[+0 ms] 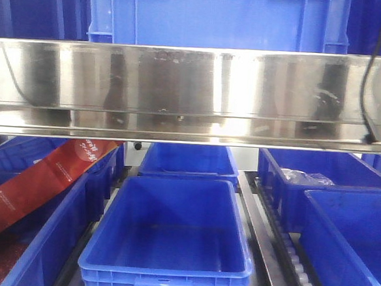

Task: Place valve from conveyor to right shelf box
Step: 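Lower both valves into the blue bin and open both grippers, then raise both open grippers up out of the blue bin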

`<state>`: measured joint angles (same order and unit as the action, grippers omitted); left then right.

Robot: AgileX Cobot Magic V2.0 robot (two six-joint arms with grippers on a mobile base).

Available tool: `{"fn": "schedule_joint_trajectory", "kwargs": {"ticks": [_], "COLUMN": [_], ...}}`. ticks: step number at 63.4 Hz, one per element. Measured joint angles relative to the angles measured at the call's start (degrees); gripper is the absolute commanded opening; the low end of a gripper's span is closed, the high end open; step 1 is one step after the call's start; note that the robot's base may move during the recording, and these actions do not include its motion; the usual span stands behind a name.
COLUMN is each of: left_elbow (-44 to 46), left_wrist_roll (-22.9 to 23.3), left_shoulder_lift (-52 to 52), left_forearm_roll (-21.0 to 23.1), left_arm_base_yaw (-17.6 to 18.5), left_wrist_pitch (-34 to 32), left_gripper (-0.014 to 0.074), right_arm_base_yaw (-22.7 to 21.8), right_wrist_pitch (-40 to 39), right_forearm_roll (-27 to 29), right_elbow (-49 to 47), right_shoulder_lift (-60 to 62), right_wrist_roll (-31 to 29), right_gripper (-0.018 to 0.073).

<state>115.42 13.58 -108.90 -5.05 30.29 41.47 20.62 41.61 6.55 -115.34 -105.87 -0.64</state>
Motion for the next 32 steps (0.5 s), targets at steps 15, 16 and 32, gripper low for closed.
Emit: {"fn": "schedule_joint_trajectory", "kwargs": {"ticks": [15, 16, 32], "left_elbow": [0.22, 0.22, 0.22], "left_wrist_roll": [0.10, 0.10, 0.10], "left_shoulder_lift": [0.00, 0.00, 0.73], "left_forearm_roll": [0.00, 0.00, -0.55], "left_arm_base_yaw": [0.00, 0.00, 0.00], "left_wrist_pitch": [-2.13, -2.23, -2.33], "left_gripper": [0.0466, 0.0464, 0.0204], "right_arm_base_yaw": [0.09, 0.09, 0.09], "right_wrist_pitch": [-1.50, -1.38, -1.28], "right_forearm_roll": [0.00, 0.00, 0.00], "right_elbow": [-0.51, -0.63, -0.71], "right_shoulder_lift": [0.34, 0.34, 1.55], "right_wrist_roll": [0.00, 0.00, 0.00], "right_gripper": [0.0466, 0.0466, 0.0144]}}
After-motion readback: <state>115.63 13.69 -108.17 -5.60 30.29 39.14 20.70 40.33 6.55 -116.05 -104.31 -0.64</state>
